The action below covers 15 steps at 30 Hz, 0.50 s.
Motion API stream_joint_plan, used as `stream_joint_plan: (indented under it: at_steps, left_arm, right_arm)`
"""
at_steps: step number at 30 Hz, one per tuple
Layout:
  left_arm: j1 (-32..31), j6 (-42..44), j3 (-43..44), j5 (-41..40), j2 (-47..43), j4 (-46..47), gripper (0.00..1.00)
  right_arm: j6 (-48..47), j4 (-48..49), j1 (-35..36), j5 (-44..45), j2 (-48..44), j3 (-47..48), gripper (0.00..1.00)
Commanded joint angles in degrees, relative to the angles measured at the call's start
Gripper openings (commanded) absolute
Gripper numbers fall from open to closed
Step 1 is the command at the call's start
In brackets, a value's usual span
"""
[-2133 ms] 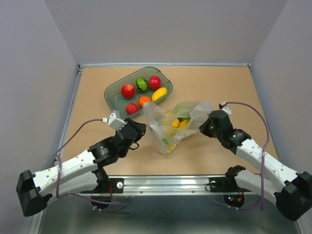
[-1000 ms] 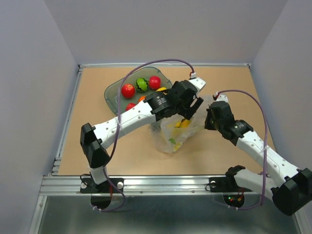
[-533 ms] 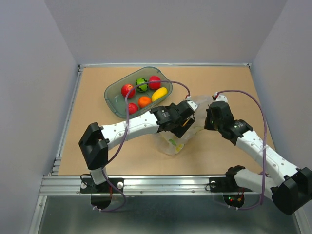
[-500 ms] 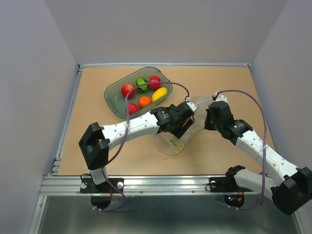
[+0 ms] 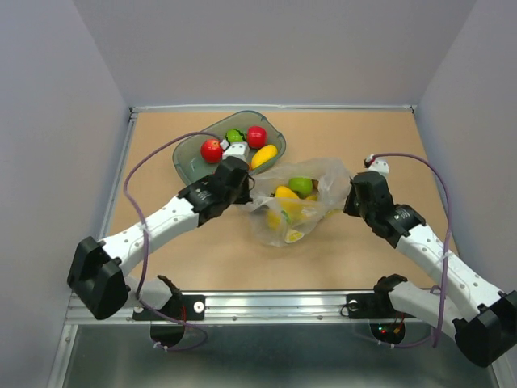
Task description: Untie the knot of the plastic bag and take out the fruit
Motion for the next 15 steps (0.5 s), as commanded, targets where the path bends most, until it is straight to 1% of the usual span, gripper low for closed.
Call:
stream_joint_plan:
  at_steps: [1,2,3,4,6,7,8,12,13,15]
  left_arm:
    - [7.3,-7.6,-10.9,9.6,-8.3,9.0,0.1]
    - [8.8,-8.7,-13.0,11.5,-10.2,10.1,0.1]
    - [10.3,-9.8,-17.0,13.6,-14.0,11.2,0.1]
    - [12.3,-11.8,-19.1,18.0,-16.0,11.9,0.1]
    - [17.2,-13.3,-23.3,19.2,-21.4,12.2,0.04]
    - [18.5,-14.1,-24.3,18.9,-22.9,11.9,0.01]
    - [20.9,-14.4,-25.6,18.5,-25.1,10.6,0.0]
    - [23.5,-15.1,-26.6,17.6,-26.9,8.0,0.0]
    - [23.5,-14.6,-26.3,19.0,-26.8,8.1,0.0]
    - [23.2,-12.7,-24.7,21.9,-26.0,8.9,0.0]
  right_arm:
    - [4.5,-2.1,-0.8,7.2,-1.1,-1.7,0.01]
    - [5.1,-2.6,-1.0,7.7,-1.1,-1.6,0.01]
    - [5.7,-3.2,-1.2,8.2,-1.0,-1.5,0.01]
    - [6.1,-4.1,-1.7,9.0,-1.0,-1.4,0.01]
    - [7.6,-5.1,-2.4,9.6,-1.1,-1.3,0.01]
    - [8.2,-6.2,-3.1,9.6,-1.4,-1.4,0.01]
    - [9.4,-7.2,-3.9,9.4,-1.5,-1.5,0.01]
    - [11.0,-8.3,-5.0,6.0,-1.9,-2.0,0.01]
    - [10.5,-8.4,-5.0,2.9,-2.1,-1.6,0.01]
    - [6.0,-8.4,-5.0,-1.0,-1.7,1.0,0.09]
